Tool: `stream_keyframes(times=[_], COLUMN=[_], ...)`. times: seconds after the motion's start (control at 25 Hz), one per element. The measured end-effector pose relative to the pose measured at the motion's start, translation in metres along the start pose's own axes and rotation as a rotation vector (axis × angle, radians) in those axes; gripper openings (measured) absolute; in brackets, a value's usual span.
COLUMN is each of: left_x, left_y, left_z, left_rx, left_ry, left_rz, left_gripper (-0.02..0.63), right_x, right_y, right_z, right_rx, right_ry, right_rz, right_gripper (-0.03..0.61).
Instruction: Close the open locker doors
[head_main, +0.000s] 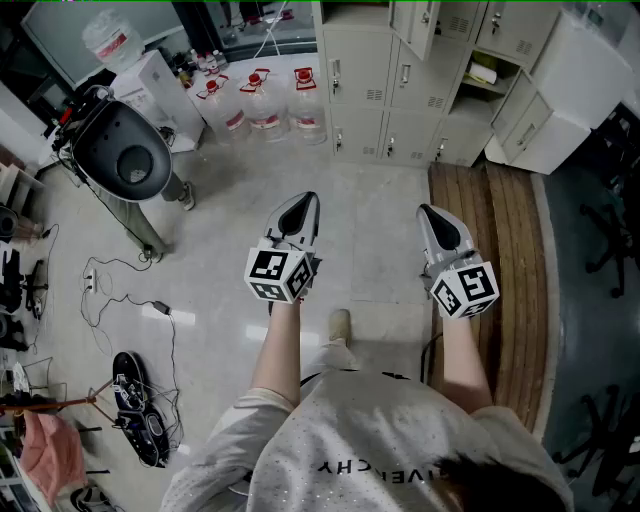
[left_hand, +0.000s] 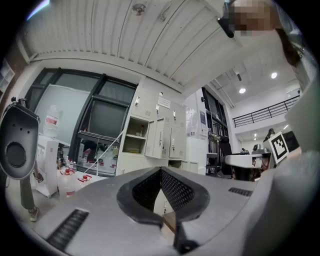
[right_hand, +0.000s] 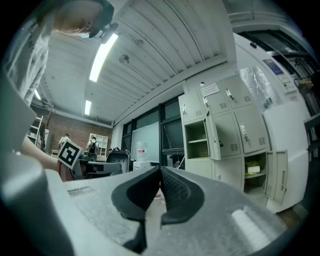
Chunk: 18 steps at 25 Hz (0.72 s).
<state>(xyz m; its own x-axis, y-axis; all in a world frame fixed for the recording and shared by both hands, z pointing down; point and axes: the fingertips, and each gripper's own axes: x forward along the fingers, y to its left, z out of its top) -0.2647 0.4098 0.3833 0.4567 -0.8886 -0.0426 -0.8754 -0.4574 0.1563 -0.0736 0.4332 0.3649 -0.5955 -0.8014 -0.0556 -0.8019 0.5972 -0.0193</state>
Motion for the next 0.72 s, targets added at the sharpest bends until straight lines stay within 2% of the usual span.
stream_keyframes(times=[0.72], left_x=[0.106], left_y=[0.082], left_z=[-0.005], left_rx=[-0.022], left_ry=[0.027], left_rz=[-0.051], left_gripper=[-0.002], right_x=[0.110], right_y=[-0.053], right_z=[-0.024], right_rx=[0.036], right_ry=[0.034], right_rz=[-0.081], right_gripper=[0.002])
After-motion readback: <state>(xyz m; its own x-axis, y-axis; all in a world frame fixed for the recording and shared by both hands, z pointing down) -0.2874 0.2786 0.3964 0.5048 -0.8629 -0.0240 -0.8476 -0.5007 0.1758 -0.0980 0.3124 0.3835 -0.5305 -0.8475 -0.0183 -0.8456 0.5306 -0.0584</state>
